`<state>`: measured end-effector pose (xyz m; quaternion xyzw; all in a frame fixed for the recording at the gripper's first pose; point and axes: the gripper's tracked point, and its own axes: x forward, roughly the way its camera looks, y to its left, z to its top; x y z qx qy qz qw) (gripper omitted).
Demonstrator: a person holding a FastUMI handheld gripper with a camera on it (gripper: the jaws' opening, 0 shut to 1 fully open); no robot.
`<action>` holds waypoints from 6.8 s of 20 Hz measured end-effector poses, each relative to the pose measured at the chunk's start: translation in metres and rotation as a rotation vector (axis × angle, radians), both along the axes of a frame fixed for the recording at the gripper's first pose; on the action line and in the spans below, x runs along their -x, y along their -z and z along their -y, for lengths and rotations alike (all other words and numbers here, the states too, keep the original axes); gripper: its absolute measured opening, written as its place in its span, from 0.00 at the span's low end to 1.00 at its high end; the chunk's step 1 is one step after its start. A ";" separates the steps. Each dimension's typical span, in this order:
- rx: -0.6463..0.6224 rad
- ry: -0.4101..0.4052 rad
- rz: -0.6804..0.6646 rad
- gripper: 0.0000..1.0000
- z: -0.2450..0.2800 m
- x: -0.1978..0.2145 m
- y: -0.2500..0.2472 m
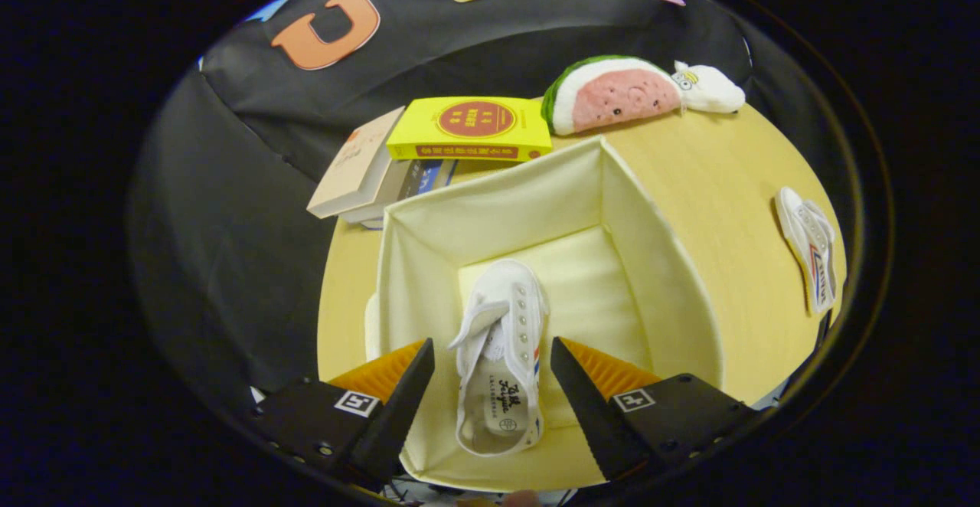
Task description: Open the storage box then place both shoes into the box .Put the left shoe in first, then the right shoe, with the right side of both shoes facing outward in a uniform manner.
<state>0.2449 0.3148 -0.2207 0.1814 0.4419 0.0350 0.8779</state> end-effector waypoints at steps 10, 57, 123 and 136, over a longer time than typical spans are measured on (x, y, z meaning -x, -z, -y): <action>0.135 -0.078 0.311 0.96 0.082 0.055 -0.086; 0.289 -0.088 0.091 0.54 0.498 0.016 0.113; 0.316 0.271 0.092 0.00 0.094 -0.006 -0.010; 0.256 0.166 0.210 0.77 0.072 0.002 -0.035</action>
